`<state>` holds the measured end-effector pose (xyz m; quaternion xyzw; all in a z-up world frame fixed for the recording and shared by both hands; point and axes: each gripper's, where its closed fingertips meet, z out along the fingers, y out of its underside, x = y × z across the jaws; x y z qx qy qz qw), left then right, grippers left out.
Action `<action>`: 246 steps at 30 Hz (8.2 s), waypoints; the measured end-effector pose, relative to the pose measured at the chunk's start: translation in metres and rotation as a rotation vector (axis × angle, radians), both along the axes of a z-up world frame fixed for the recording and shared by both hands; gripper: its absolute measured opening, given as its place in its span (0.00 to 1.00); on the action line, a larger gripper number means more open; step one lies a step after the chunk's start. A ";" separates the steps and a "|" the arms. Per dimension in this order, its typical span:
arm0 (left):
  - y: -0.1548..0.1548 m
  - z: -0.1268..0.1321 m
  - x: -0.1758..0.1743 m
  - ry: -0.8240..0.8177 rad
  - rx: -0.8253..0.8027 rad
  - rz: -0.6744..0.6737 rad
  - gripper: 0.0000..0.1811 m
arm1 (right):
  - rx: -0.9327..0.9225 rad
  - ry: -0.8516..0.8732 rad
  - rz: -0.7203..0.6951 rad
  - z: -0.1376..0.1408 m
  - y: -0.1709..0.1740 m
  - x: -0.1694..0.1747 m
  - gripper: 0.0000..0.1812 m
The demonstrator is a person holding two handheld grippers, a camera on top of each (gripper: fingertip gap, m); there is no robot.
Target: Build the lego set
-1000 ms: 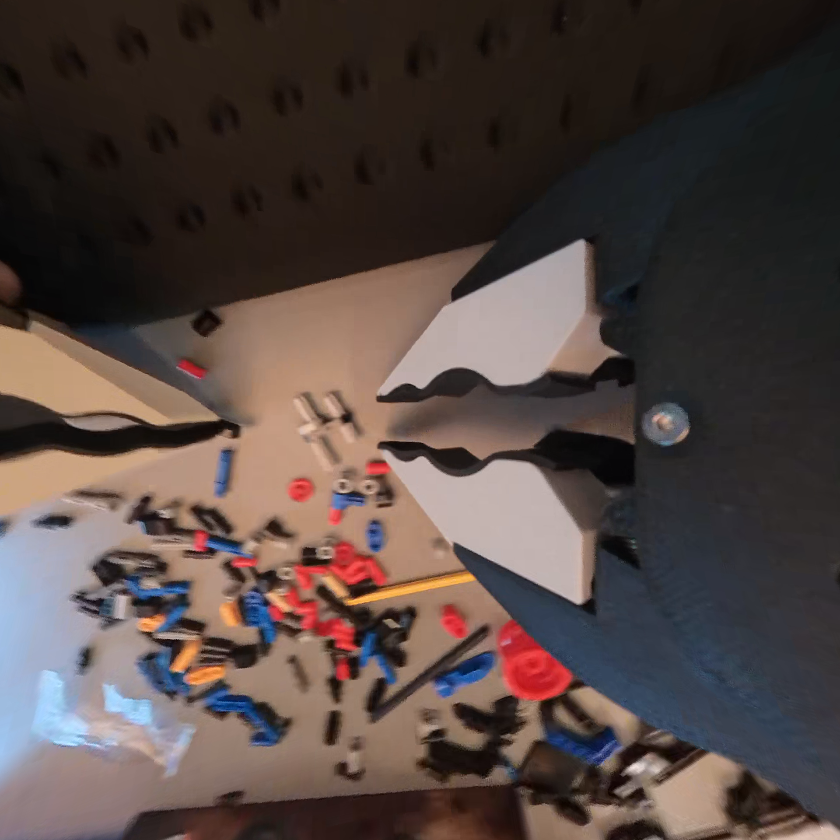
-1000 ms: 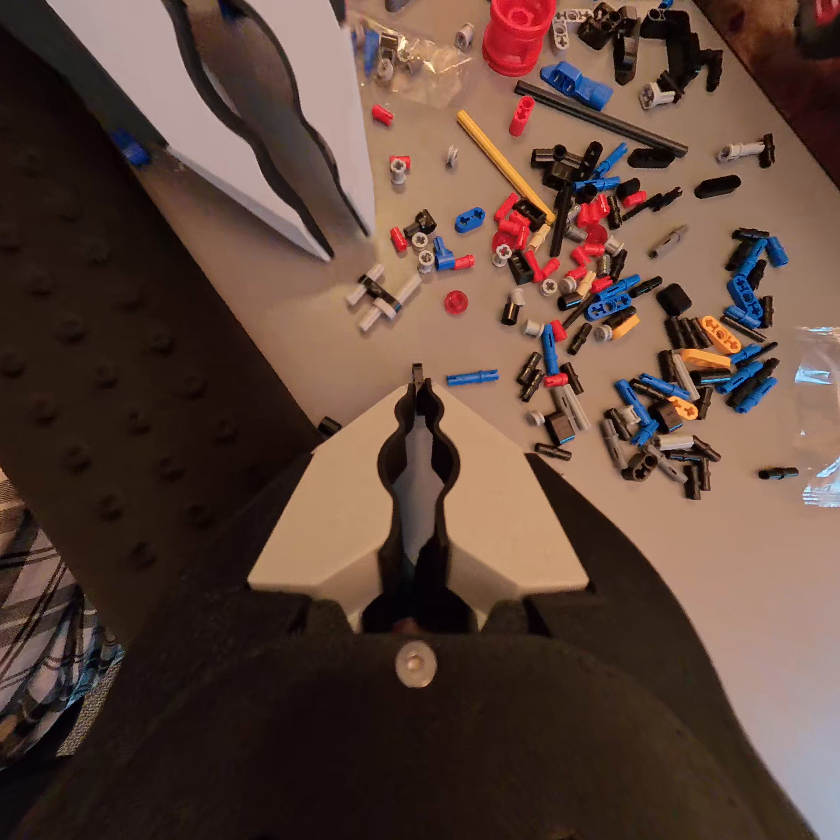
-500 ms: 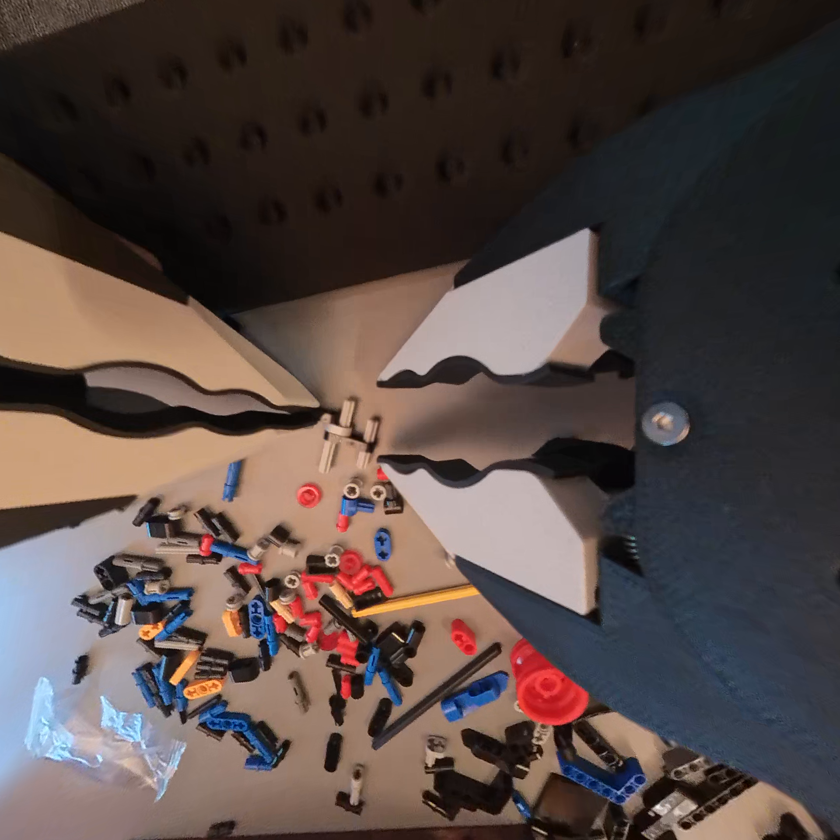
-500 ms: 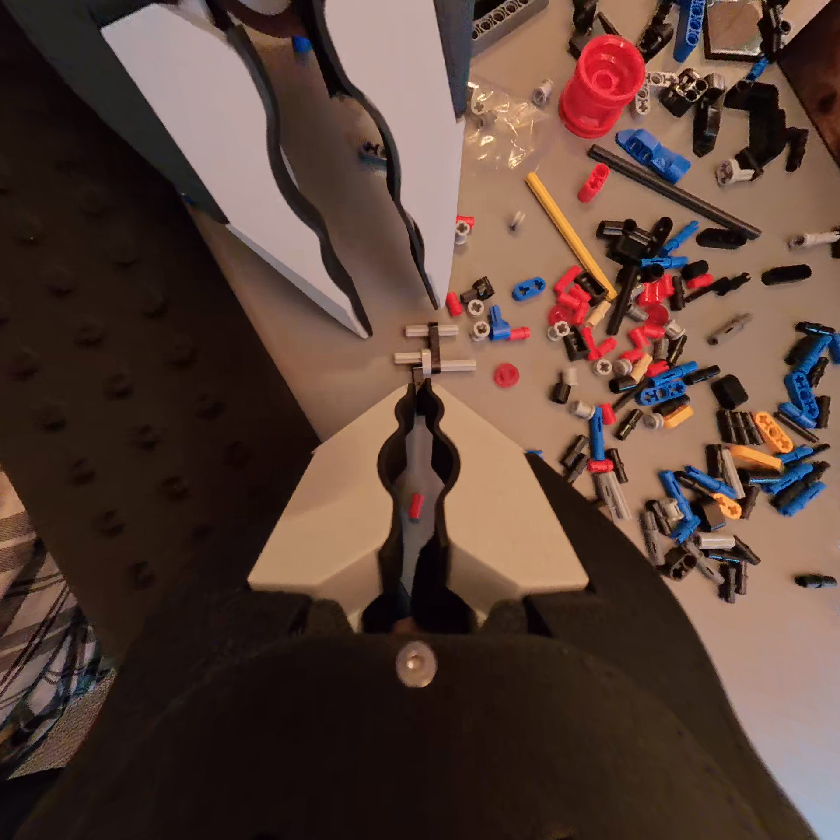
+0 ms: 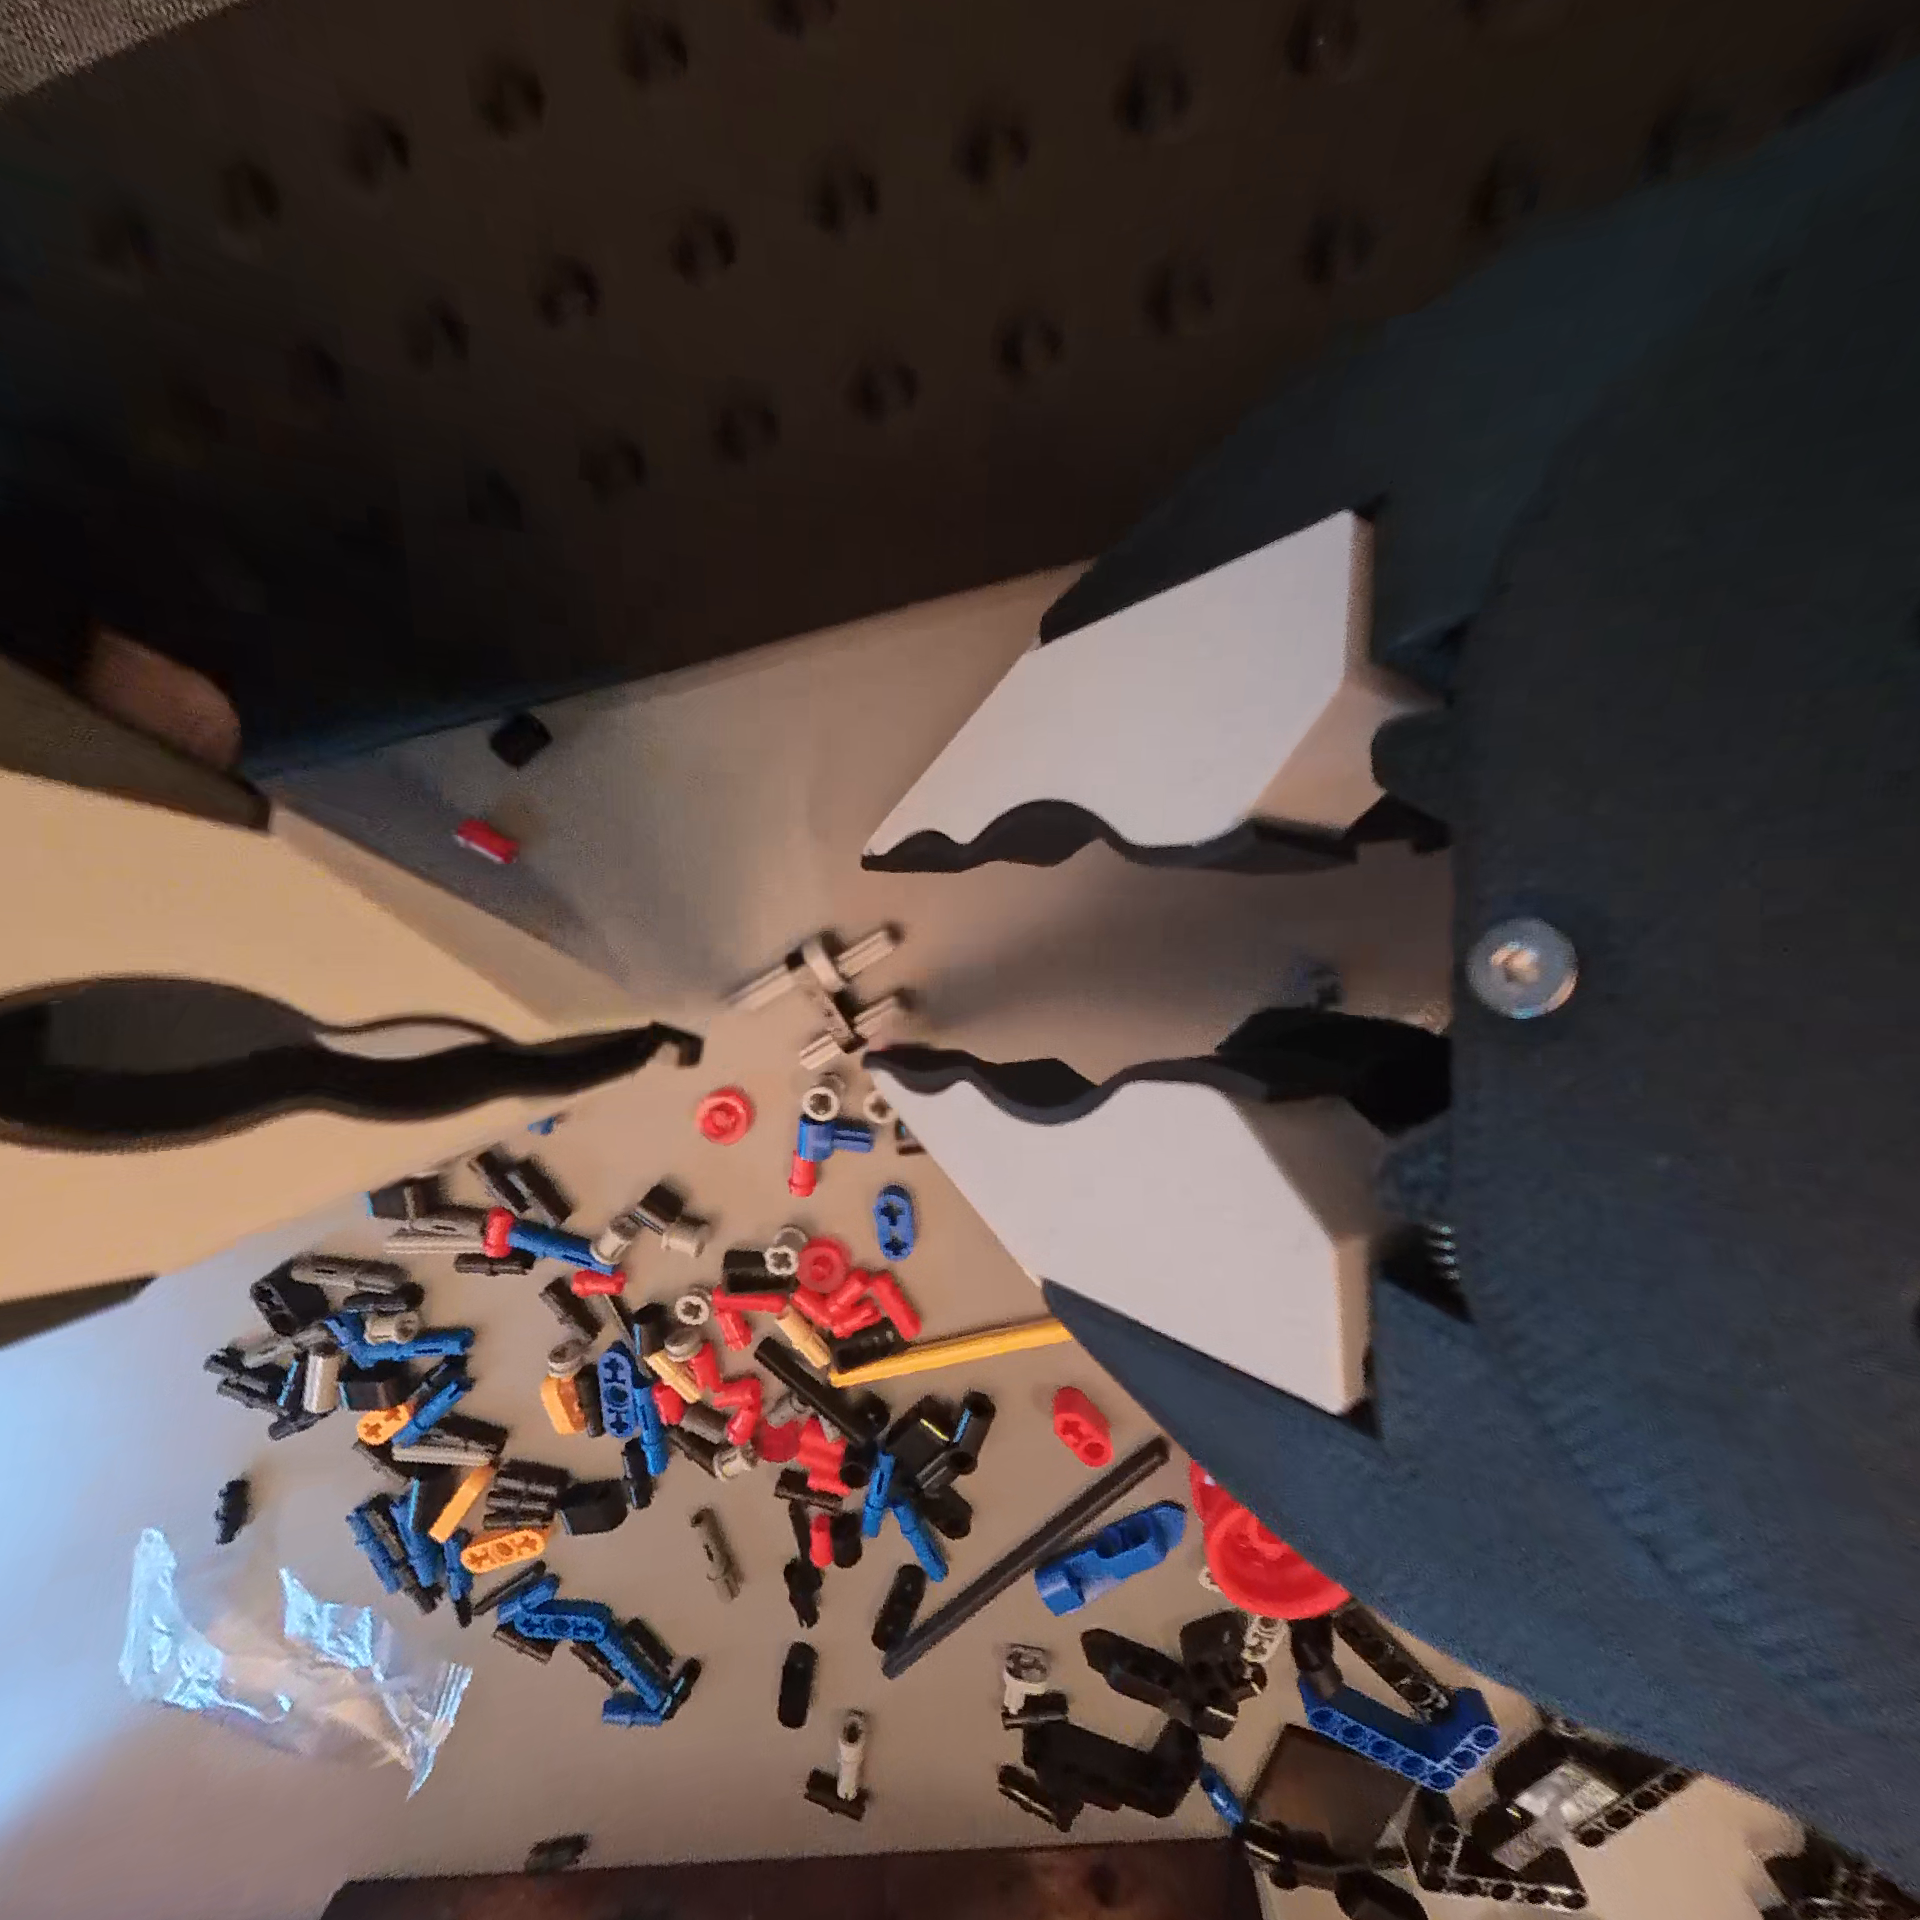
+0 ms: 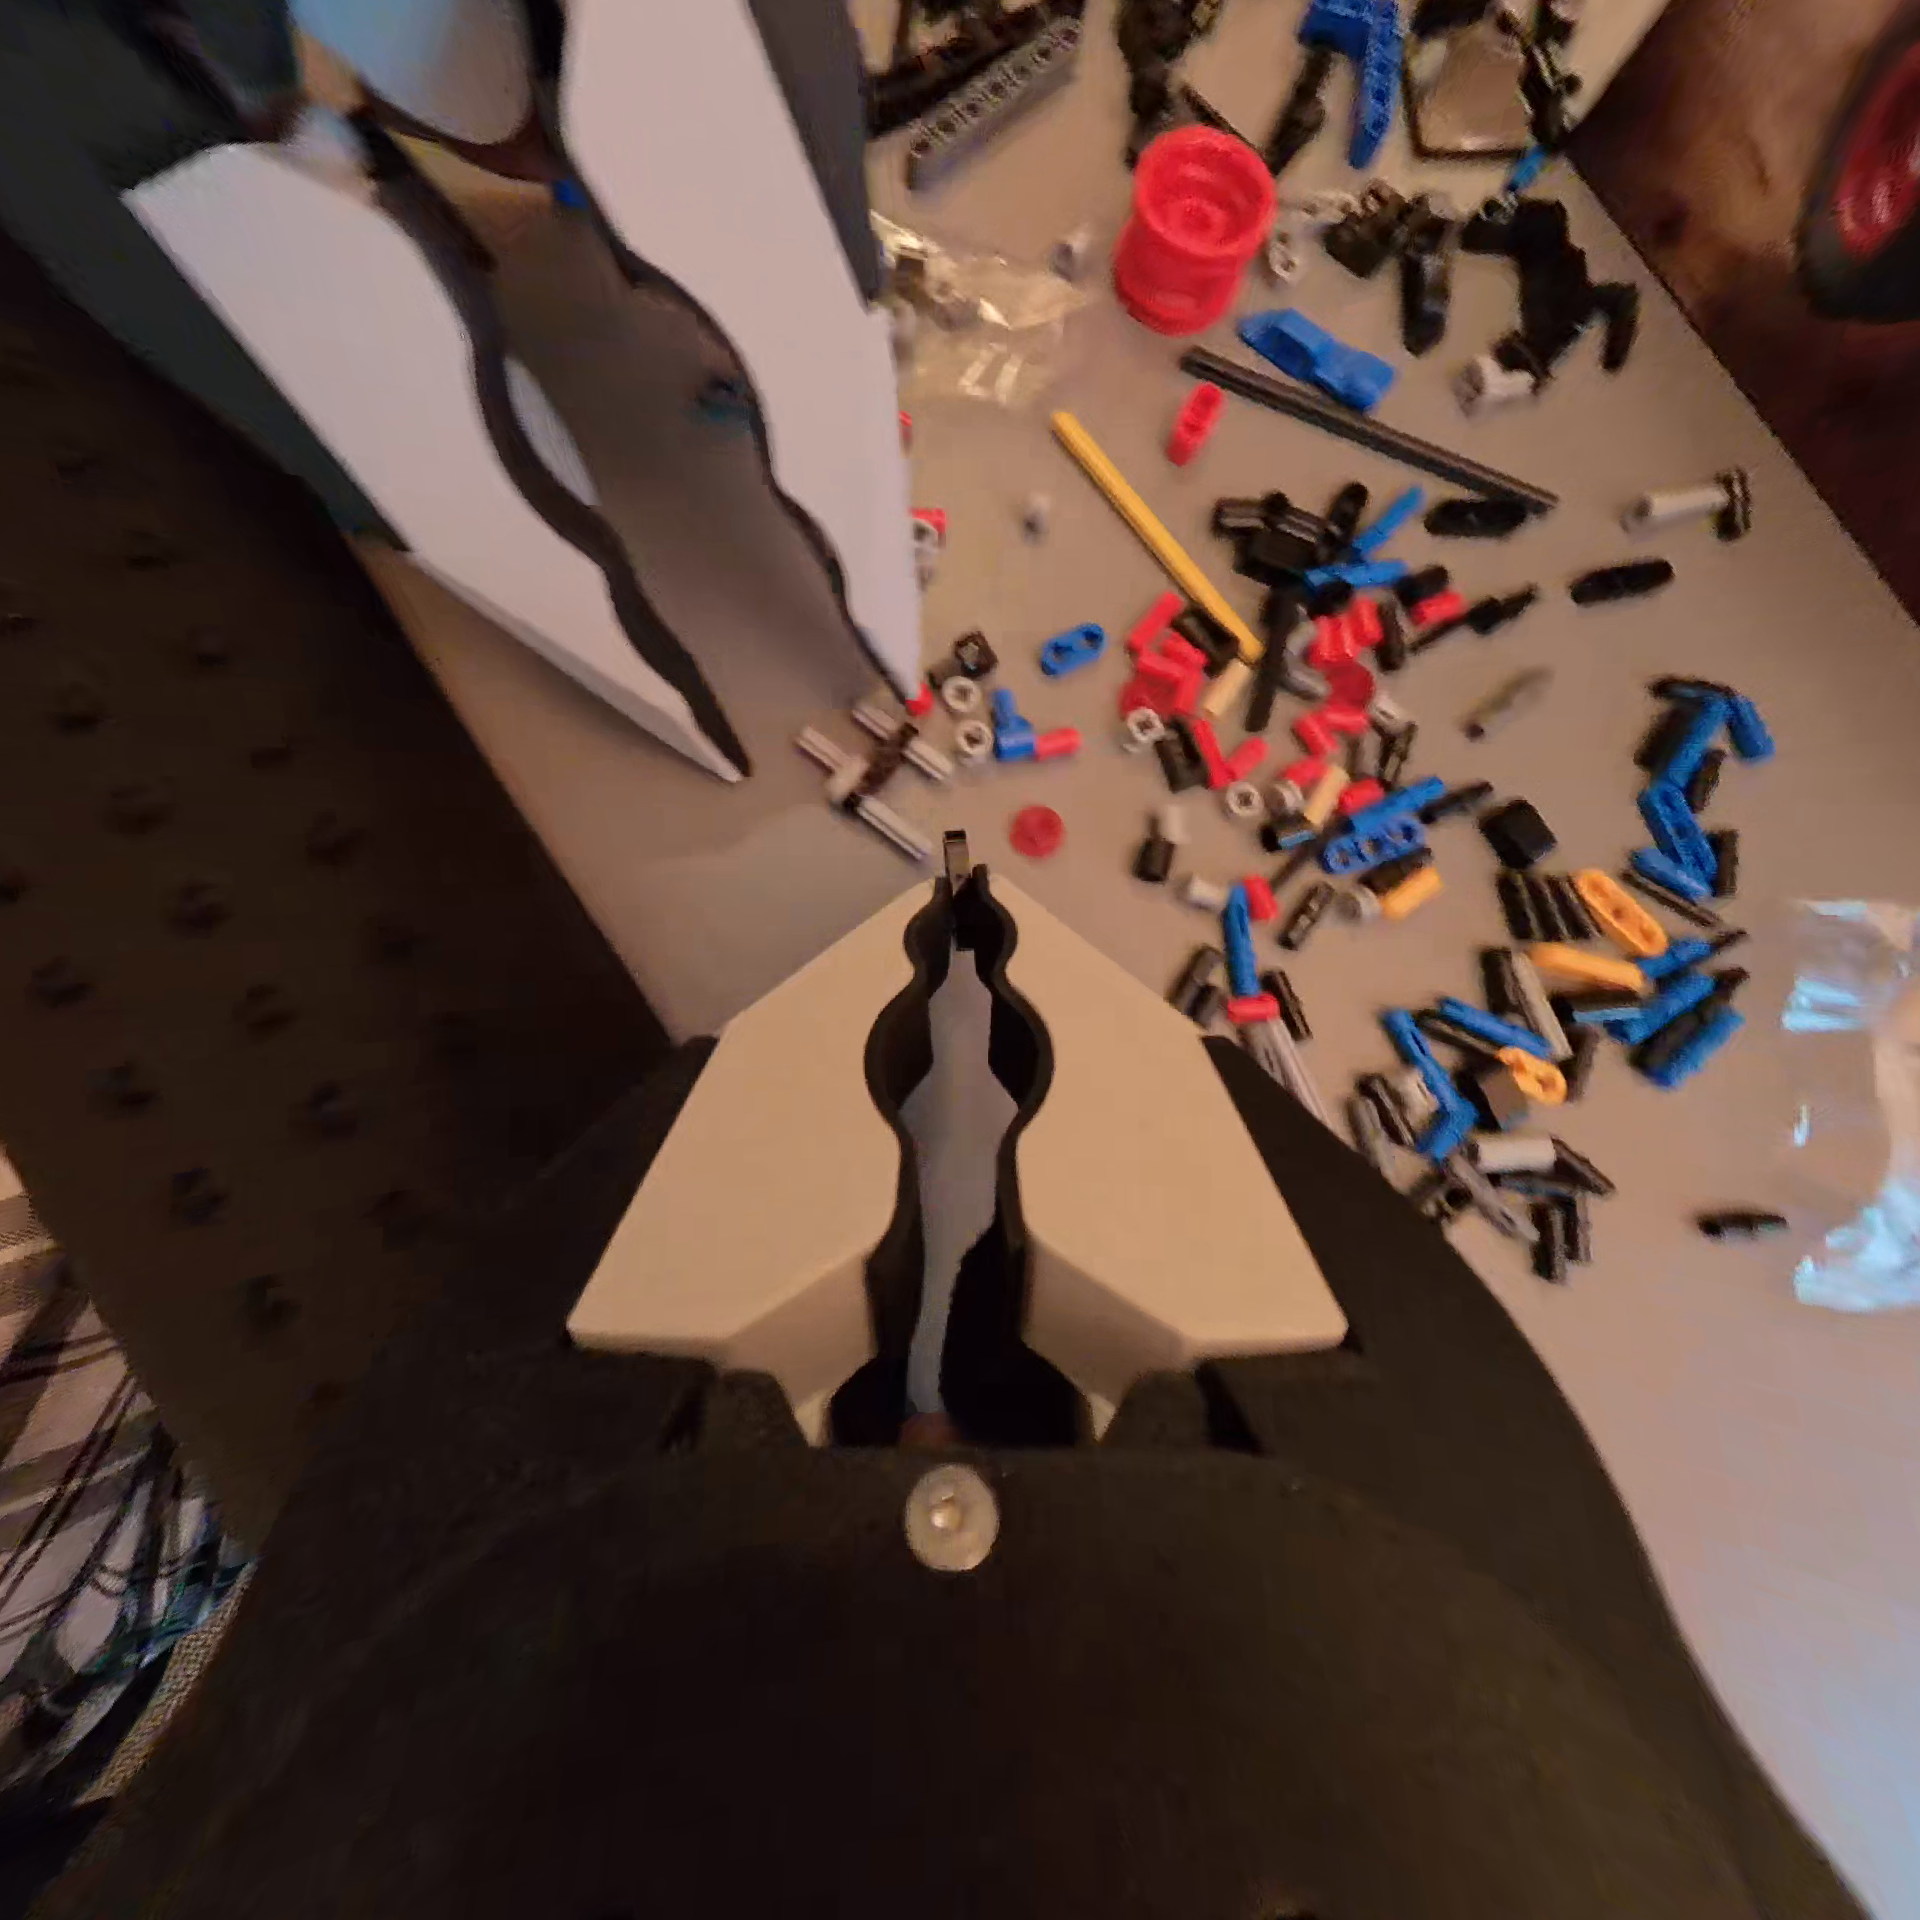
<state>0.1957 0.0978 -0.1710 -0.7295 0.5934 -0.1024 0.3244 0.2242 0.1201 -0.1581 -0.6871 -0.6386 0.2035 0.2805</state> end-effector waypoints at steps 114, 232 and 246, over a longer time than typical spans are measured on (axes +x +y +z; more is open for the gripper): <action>0.011 0.004 0.002 -0.019 0.009 0.109 0.17 | -0.247 0.084 0.041 0.001 -0.005 0.003 0.03; -0.004 -0.001 -0.017 0.027 -0.093 -0.134 0.16 | -0.300 -0.071 -0.129 -0.016 -0.011 -0.004 0.02; -0.031 0.009 -0.003 -0.010 -0.080 -0.237 0.17 | -0.280 -0.040 -0.143 -0.014 -0.018 0.005 0.02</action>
